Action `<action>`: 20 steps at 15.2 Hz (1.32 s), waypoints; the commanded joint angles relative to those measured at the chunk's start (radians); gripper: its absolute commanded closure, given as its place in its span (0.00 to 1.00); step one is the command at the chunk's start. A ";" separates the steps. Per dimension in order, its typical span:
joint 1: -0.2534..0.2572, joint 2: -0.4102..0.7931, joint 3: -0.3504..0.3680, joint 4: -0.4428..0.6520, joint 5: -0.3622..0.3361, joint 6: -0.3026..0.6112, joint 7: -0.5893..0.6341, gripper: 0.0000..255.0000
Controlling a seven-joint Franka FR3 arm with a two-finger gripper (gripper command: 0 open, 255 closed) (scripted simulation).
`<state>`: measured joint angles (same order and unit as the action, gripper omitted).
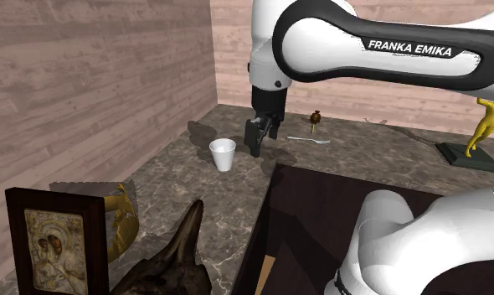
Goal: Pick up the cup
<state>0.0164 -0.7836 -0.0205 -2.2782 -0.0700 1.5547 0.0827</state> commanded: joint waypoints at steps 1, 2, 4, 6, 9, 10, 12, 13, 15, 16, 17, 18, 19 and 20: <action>0.000 0.000 0.000 0.000 0.000 0.000 0.000 0.00; -0.002 0.024 -0.008 -0.005 -0.010 0.029 -0.011 0.00; -0.007 0.074 -0.025 -0.010 -0.030 0.085 -0.032 0.00; -0.012 0.128 -0.041 -0.010 -0.048 0.140 -0.052 0.00; -0.019 0.216 -0.065 0.000 -0.072 0.220 -0.080 0.00; -0.021 0.247 -0.073 0.006 -0.079 0.246 -0.089 0.00; -0.025 0.311 -0.088 0.022 -0.092 0.296 -0.107 0.00; -0.028 0.344 -0.095 0.032 -0.098 0.319 -0.116 0.00; -0.031 0.411 -0.109 0.057 -0.109 0.365 -0.133 0.00; -0.034 0.445 -0.116 0.071 -0.113 0.386 -0.142 0.00; -0.036 0.480 -0.123 0.086 -0.116 0.407 -0.151 0.00; -0.037 0.515 -0.129 0.103 -0.120 0.427 -0.160 0.00; -0.040 0.550 -0.135 0.121 -0.122 0.446 -0.169 0.00; -0.042 0.586 -0.141 0.140 -0.124 0.464 -0.178 0.00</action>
<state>-0.0227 -0.2400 -0.1541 -2.1599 -0.1915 1.9951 -0.0843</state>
